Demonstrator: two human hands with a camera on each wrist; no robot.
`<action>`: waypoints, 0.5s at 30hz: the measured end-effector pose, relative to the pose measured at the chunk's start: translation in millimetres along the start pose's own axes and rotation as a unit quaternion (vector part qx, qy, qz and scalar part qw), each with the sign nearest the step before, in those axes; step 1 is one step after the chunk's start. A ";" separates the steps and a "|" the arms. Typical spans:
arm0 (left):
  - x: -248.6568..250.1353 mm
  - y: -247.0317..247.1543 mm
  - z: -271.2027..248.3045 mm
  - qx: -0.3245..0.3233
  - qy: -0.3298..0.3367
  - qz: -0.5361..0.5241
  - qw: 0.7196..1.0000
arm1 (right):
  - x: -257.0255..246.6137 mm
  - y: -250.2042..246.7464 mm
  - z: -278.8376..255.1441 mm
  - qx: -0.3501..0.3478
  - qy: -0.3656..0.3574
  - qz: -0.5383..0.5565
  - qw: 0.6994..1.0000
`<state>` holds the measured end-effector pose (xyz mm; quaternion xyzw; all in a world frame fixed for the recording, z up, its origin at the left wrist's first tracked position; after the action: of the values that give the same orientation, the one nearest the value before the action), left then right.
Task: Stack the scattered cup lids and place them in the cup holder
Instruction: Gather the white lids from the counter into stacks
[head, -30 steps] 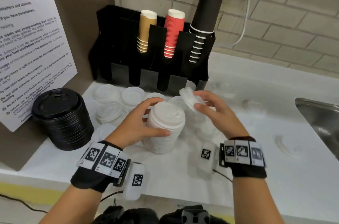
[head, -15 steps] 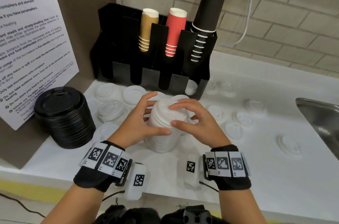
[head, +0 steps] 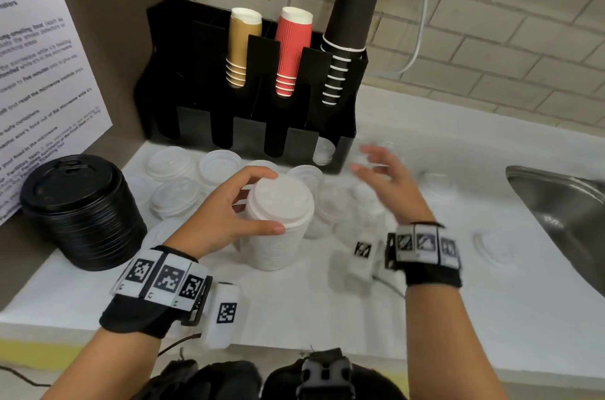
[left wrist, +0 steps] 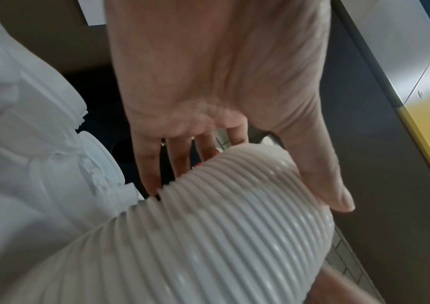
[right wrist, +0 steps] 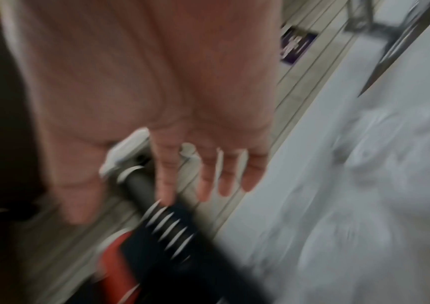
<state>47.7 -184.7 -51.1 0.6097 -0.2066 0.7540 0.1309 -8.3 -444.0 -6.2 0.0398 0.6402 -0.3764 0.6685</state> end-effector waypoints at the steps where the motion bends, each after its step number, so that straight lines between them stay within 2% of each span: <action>1: 0.2 0.3 -0.1 -0.002 0.001 0.001 1.000 | 17.8 -17.9 18.8 0.038 0.060 -0.049 0.996; 3: 0.6 0.2 0.0 -0.004 0.000 0.002 1.000 | 51.7 -46.3 50.1 0.047 0.157 -0.159 0.973; 5: 1.7 -0.3 0.1 -0.006 0.001 0.005 1.000 | 77.3 -64.7 71.7 0.046 0.205 -0.239 0.948; 9: 2.7 -0.7 0.0 -0.008 -0.002 0.010 1.000 | 108.0 -76.1 92.4 0.023 0.243 -0.321 0.915; 15: 4.6 -0.5 -0.3 -0.007 -0.001 0.014 1.000 | 121.5 -73.9 108.1 0.000 0.233 -0.353 0.906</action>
<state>46.6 -184.4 -46.5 0.6063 -0.2209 0.7538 0.1242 27.5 -609.6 -63.0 -0.1025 0.7501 -0.5678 0.3232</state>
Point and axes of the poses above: each hand's wrist, its own z-axis towards the middle knuckle, its own y-axis out of the palm, x = y × z, the point moved 5 cm from there along z, towards the middle knuckle, and after that the axes turned 9 degrees about x, right-handed, at the moved point
